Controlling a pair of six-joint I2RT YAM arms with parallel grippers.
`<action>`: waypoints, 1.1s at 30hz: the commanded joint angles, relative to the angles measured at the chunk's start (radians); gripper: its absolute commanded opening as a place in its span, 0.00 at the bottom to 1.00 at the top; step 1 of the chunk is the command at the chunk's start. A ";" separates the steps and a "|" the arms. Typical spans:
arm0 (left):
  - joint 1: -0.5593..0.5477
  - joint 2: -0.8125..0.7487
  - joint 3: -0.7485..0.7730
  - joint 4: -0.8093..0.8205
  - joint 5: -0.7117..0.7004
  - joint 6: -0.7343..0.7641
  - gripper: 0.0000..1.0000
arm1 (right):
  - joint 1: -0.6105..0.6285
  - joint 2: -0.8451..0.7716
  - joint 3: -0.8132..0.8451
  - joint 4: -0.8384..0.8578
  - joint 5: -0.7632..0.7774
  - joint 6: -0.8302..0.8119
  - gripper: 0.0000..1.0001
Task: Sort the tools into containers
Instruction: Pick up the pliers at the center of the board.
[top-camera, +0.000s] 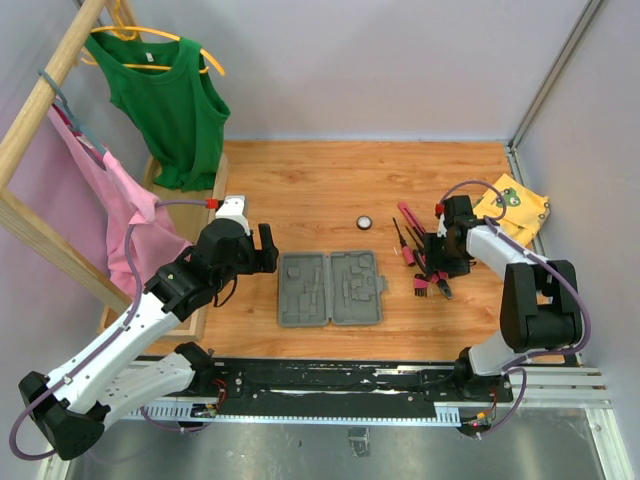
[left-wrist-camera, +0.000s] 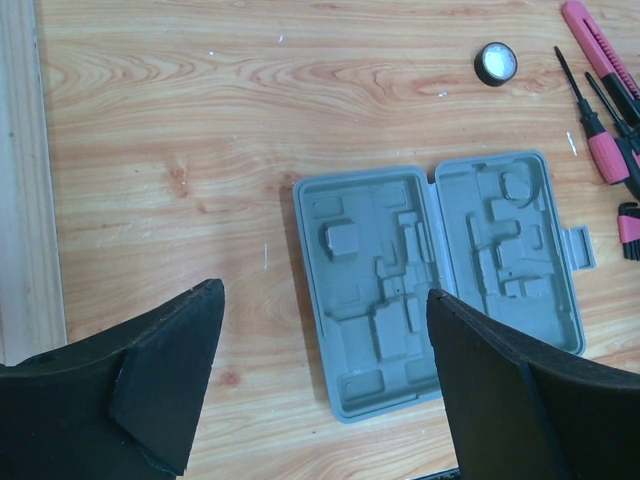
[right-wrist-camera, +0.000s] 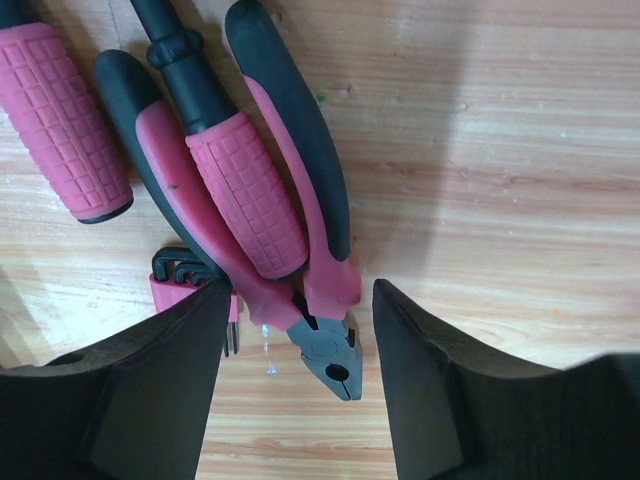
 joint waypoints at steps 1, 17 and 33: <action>0.008 0.002 -0.006 0.029 0.003 0.020 0.86 | 0.006 0.038 -0.001 0.025 0.000 -0.003 0.59; 0.008 0.012 -0.006 0.030 0.002 0.020 0.86 | 0.013 0.032 -0.007 0.028 0.016 0.015 0.33; 0.008 0.013 -0.006 0.030 0.002 0.020 0.86 | 0.038 -0.120 -0.039 0.005 -0.016 0.060 0.22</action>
